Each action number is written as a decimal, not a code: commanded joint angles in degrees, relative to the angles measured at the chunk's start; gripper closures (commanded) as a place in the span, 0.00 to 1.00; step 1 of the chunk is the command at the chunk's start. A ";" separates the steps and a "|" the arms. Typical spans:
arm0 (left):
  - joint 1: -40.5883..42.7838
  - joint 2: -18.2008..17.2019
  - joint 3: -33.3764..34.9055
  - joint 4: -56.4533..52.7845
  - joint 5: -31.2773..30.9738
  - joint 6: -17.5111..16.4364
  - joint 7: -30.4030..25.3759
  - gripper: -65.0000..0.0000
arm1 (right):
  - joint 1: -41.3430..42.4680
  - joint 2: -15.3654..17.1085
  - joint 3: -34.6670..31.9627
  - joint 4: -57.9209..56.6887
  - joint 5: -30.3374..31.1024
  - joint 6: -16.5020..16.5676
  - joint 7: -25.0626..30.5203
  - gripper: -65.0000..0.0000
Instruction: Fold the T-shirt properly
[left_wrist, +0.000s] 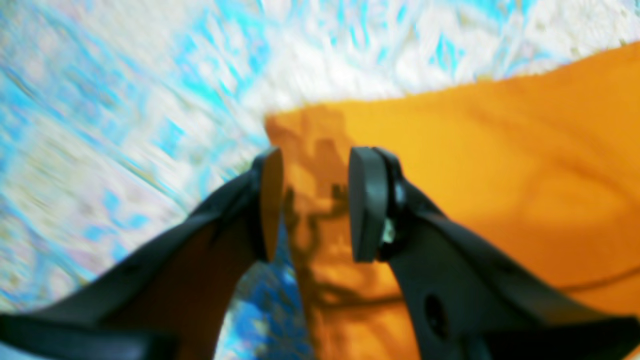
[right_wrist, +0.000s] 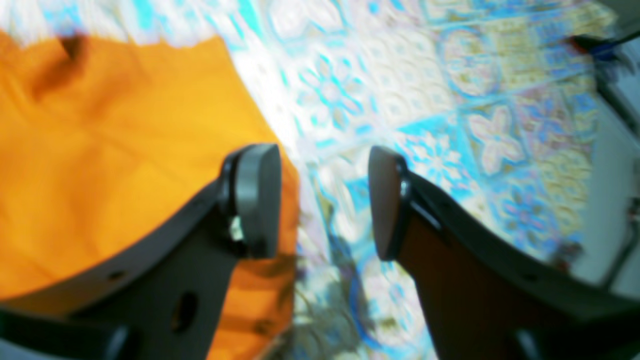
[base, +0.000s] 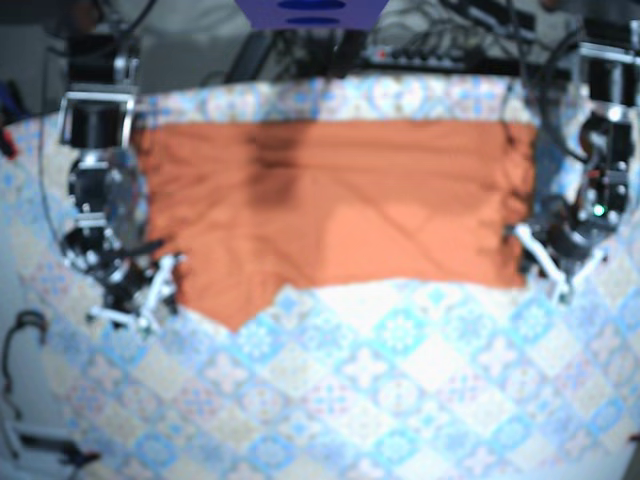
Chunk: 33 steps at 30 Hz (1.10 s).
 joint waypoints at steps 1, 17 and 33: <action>-1.80 -0.36 -1.87 -0.71 -2.56 0.35 -0.53 0.66 | 2.54 0.73 0.28 -0.03 1.57 -0.68 1.35 0.57; -9.27 2.01 -7.85 -18.56 -17.06 0.35 3.95 0.66 | 14.84 -0.67 -7.10 -23.85 2.10 -0.59 4.16 0.38; -8.30 2.28 -7.85 -18.56 -17.24 0.35 3.86 0.66 | 26.10 -0.85 -22.58 -44.95 19.07 -0.33 8.47 0.37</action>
